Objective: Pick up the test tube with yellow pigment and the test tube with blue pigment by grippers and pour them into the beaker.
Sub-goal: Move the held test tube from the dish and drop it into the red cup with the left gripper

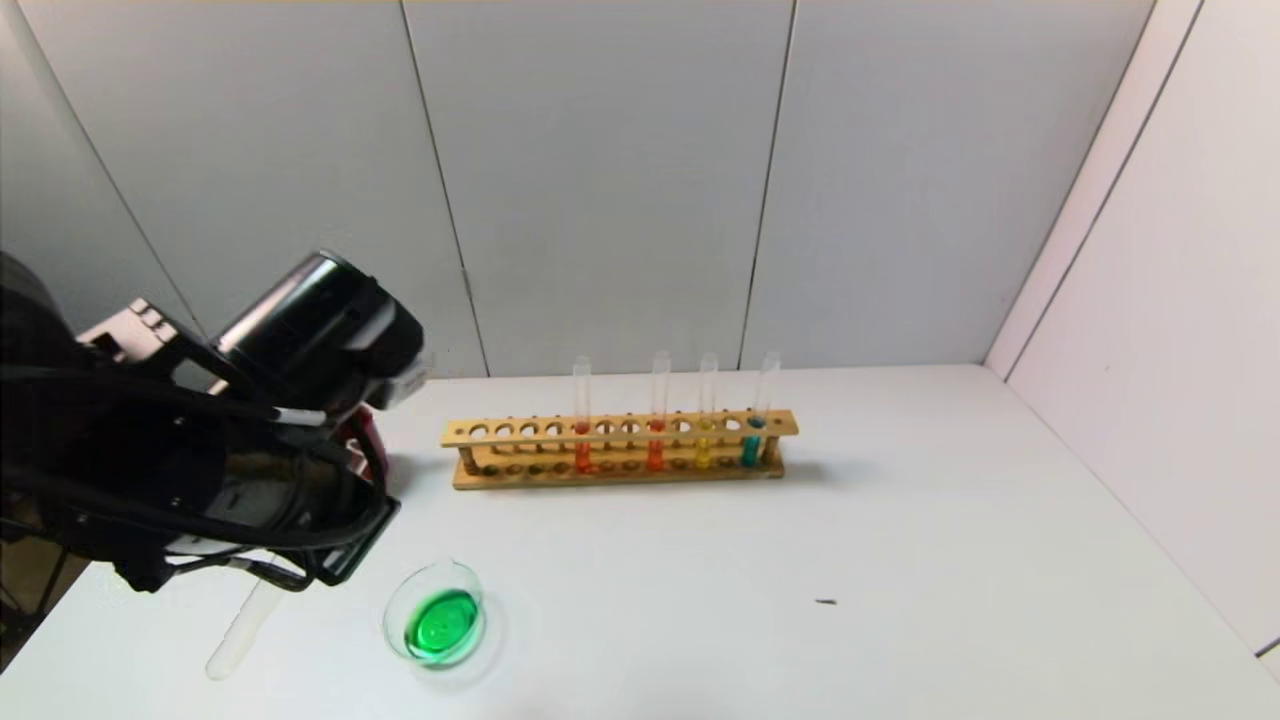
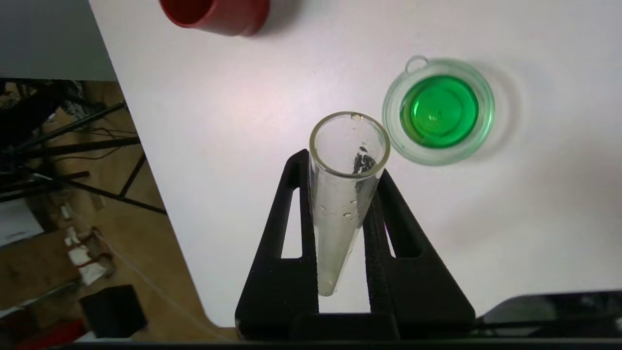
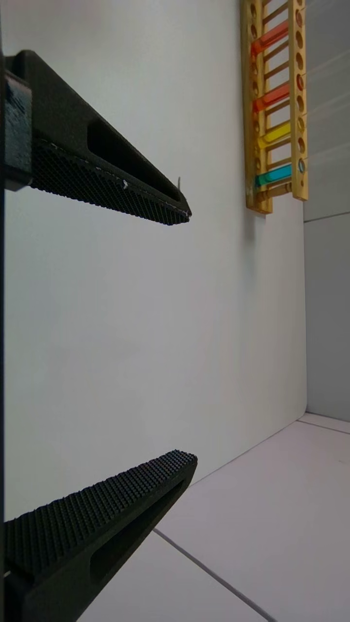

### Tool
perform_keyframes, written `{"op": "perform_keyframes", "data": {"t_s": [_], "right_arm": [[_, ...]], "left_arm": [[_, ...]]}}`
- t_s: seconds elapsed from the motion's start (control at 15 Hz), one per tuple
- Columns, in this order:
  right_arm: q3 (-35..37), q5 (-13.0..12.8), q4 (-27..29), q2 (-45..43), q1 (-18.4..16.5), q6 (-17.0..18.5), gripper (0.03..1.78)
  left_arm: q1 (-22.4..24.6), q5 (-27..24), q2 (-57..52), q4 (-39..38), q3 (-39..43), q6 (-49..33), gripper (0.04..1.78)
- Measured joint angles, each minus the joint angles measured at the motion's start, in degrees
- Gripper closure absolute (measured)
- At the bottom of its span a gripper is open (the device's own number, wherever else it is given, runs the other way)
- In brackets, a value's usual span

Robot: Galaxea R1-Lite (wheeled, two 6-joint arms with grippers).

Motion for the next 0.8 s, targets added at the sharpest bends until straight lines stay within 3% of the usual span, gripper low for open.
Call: {"op": "perform_keyframes", "data": {"t_s": [0.8], "right_arm": [[0.0,-0.04,0.0,0.0,0.0,0.02,0.11]], "left_arm": [[23.21,-9.74,-1.27,-30.99,0.98,2.94,1.5]]}}
